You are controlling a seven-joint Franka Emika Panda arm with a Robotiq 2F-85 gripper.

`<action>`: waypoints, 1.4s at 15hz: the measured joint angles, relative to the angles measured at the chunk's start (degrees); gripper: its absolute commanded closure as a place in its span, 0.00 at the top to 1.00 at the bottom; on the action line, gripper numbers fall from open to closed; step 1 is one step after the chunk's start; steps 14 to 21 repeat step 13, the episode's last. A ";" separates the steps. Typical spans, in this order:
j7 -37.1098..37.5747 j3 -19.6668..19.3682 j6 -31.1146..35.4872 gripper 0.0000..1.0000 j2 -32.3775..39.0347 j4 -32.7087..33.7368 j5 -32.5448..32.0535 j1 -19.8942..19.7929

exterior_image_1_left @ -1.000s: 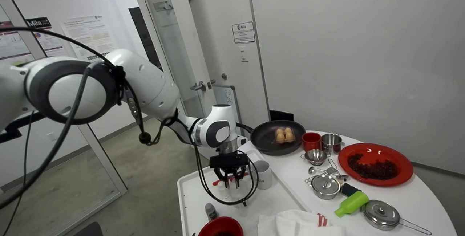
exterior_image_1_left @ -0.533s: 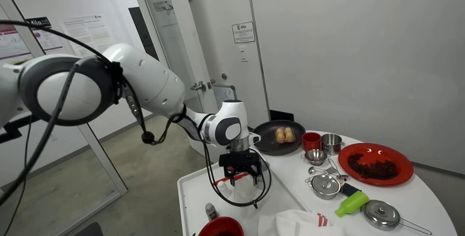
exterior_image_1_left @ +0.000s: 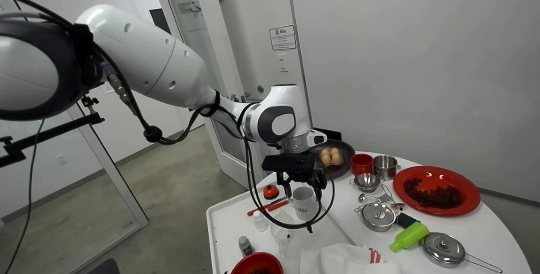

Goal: Put the mug on the left side of the sharpie

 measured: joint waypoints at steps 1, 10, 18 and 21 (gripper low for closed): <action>2.47 -0.96 -0.03 1.00 -0.82 -0.37 -0.03 0.25; 22.29 -8.52 -1.53 1.00 -3.33 -1.97 1.82 1.33; 23.15 -8.48 -1.46 1.00 -4.36 -2.72 5.21 0.04; 23.15 -8.48 -1.46 1.00 -4.36 -2.72 5.21 0.04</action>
